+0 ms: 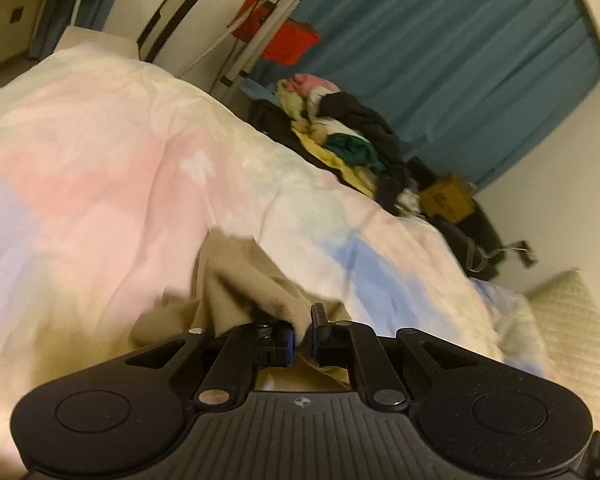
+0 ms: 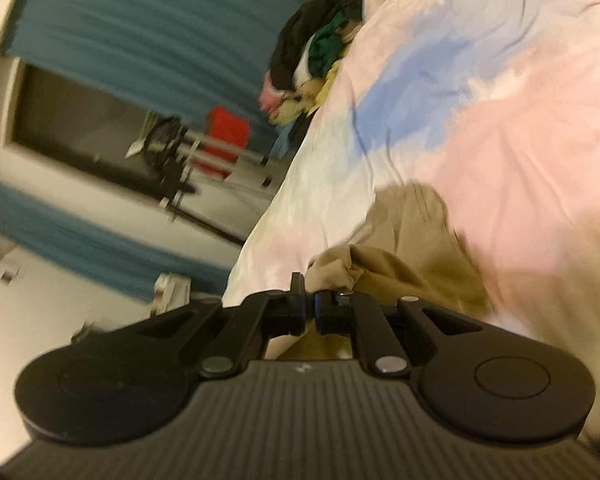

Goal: Fold clothes

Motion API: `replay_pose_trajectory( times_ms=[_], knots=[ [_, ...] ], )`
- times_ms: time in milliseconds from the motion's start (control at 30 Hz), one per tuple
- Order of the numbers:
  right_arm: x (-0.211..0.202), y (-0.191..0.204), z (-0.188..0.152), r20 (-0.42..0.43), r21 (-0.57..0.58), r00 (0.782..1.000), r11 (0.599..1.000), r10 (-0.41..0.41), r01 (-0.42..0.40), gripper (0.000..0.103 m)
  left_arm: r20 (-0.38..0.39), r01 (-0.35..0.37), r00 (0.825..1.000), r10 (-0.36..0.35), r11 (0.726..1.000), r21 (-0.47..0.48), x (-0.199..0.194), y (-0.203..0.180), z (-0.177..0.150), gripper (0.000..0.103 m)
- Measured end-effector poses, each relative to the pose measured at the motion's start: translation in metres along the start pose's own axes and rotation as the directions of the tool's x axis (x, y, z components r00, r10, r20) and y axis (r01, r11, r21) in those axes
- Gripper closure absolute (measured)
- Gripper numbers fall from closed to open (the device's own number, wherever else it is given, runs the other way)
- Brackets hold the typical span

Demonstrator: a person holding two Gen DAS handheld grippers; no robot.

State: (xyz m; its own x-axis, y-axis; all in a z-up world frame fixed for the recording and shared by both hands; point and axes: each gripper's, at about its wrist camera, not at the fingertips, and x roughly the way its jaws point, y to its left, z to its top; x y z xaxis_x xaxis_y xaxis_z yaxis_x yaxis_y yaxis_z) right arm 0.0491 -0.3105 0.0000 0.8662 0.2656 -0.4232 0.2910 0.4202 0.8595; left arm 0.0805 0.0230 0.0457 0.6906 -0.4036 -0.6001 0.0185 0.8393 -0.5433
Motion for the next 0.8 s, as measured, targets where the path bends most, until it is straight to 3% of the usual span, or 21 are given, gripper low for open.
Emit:
replay_pose_trajectory(
  times_ms=[167,300,367,600,667,700,767,800],
  knots=[
    [0.065,-0.014,0.023,-0.018,0.009,0.997,0.997,-0.079,0.079,0.094,-0.046,-0.111,0.992,0.114,0.992,0.065,0.084,-0.004,0.032,0.094],
    [0.111,-0.031,0.038,-0.047,0.020,0.991,0.992,-0.126,0.127,0.094,-0.096,-0.111,0.989,0.114,0.993,0.038,0.136,0.015,0.036,0.093],
    [0.127,-0.043,0.044,-0.067,0.035,0.991,0.992,-0.117,0.119,0.094,-0.108,-0.103,0.988,0.106,0.994,0.028,0.149,0.022,0.037,0.093],
    [0.148,-0.056,0.057,-0.062,0.003,0.994,0.996,-0.085,0.085,0.093,-0.059,-0.062,0.996,0.073,0.985,0.160,0.170,0.007,0.047,0.091],
    [0.152,-0.058,0.059,-0.067,-0.005,0.994,0.996,-0.087,0.087,0.093,-0.070,-0.052,0.996,0.063,0.988,0.148,0.174,0.010,0.047,0.089],
    [0.155,-0.059,0.059,-0.078,-0.005,0.992,0.995,-0.096,0.095,0.093,-0.077,-0.046,0.995,0.057,0.989,0.144,0.175,0.011,0.047,0.087],
    [0.153,-0.058,0.057,-0.101,-0.025,0.991,0.996,-0.083,0.081,0.092,-0.066,-0.022,0.997,0.034,0.985,0.173,0.166,0.008,0.043,0.069],
    [0.151,-0.057,0.056,-0.112,-0.036,0.991,0.997,-0.073,0.069,0.087,-0.061,-0.010,0.998,0.022,0.982,0.188,0.162,0.006,0.041,0.051]
  ],
)
